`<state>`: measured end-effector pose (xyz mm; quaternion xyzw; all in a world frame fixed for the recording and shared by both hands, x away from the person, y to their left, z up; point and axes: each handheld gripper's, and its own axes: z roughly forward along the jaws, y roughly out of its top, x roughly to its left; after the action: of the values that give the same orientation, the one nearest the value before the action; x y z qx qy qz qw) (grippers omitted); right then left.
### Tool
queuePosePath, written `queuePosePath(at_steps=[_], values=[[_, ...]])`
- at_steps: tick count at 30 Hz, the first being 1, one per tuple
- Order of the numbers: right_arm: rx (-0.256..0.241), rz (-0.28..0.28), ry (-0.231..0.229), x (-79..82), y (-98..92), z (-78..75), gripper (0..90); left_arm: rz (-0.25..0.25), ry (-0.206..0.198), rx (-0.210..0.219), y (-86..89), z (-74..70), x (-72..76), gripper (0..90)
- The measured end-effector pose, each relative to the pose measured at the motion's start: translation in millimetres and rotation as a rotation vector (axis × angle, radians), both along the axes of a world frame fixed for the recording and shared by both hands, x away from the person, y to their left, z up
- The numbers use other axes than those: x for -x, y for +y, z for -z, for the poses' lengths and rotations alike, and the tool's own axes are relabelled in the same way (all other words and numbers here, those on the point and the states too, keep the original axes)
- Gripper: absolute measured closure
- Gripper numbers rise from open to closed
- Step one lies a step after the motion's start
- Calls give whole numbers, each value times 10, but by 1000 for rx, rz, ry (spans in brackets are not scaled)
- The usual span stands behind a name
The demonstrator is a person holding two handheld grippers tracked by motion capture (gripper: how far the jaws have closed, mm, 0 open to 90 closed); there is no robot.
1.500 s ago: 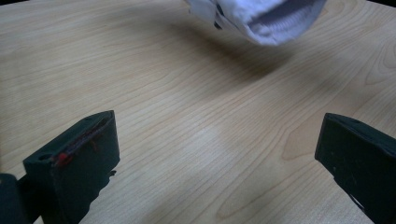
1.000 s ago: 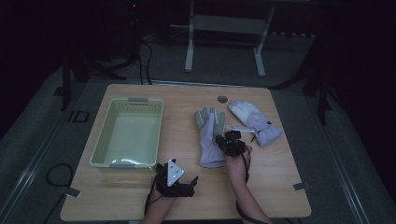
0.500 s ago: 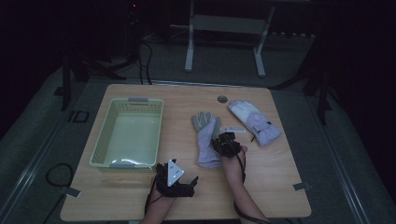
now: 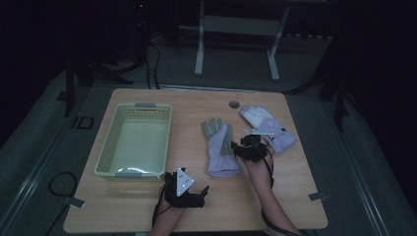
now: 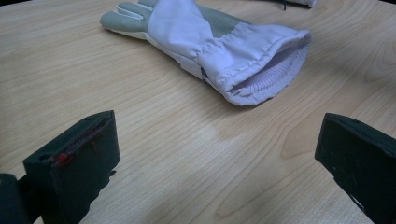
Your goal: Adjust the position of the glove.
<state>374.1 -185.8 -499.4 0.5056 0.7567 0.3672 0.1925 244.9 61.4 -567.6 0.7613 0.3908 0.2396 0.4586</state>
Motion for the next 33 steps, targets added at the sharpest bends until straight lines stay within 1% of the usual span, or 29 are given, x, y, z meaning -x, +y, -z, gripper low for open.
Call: queuePosePath(at_steps=[4,7,9,10,11,13,14,15,17,19,20,22,23,24,25,28,29,30,31,33], values=[[7,-3,1,-19,-104,-74,544,0,2,3,1,0,-1,0],[21,-14,-14,-31,-163,-122,538,1,1,2,1,0,0,0],[23,-33,-14,-47,-209,-155,560,0,0,2,0,0,1,0],[29,-53,-6,-59,-235,-167,579,1,0,2,1,0,0,0],[36,-71,1,-69,-261,-174,578,1,1,2,2,0,0,0],[53,-83,10,-86,-317,-180,578,1,2,3,2,0,-1,0],[56,-90,6,-90,-347,-183,575,1,1,4,1,1,-1,0],[64,-87,1,-92,-379,-187,575,0,1,4,1,1,-1,0],[62,-86,-3,-101,-456,-191,559,2,1,3,2,0,0,0],[76,-75,-15,-110,-537,-192,559,0,1,4,1,1,-1,0],[79,-76,-13,-116,-580,-191,559,0,2,5,1,1,-1,0],[90,-77,-24,-119,-664,-192,555,-1,2,4,1,1,-1,0],[90,-77,-24,-119,-664,-192,555,-1,2,4,1,1,-1,0],[96,-79,-27,-120,-707,-193,555,-1,2,4,1,1,-1,0],[99,-81,-40,-126,-805,-197,552,0,2,2,1,0,-1,0],[99,-69,-56,-154,-965,-205,553,-1,2,2,0,1,-2,0],[99,-69,-56,-154,-965,-205,553,-1,2,2,0,1,-2,0],[100,-61,-62,-165,-1013,-207,553,-1,2,2,0,1,-2,0],[110,-54,-76,-191,-1107,-209,555,-2,3,1,0,0,-2,0],[120,-42,-82,-217,-1180,-213,558,-2,2,0,-1,1,-2,0]])
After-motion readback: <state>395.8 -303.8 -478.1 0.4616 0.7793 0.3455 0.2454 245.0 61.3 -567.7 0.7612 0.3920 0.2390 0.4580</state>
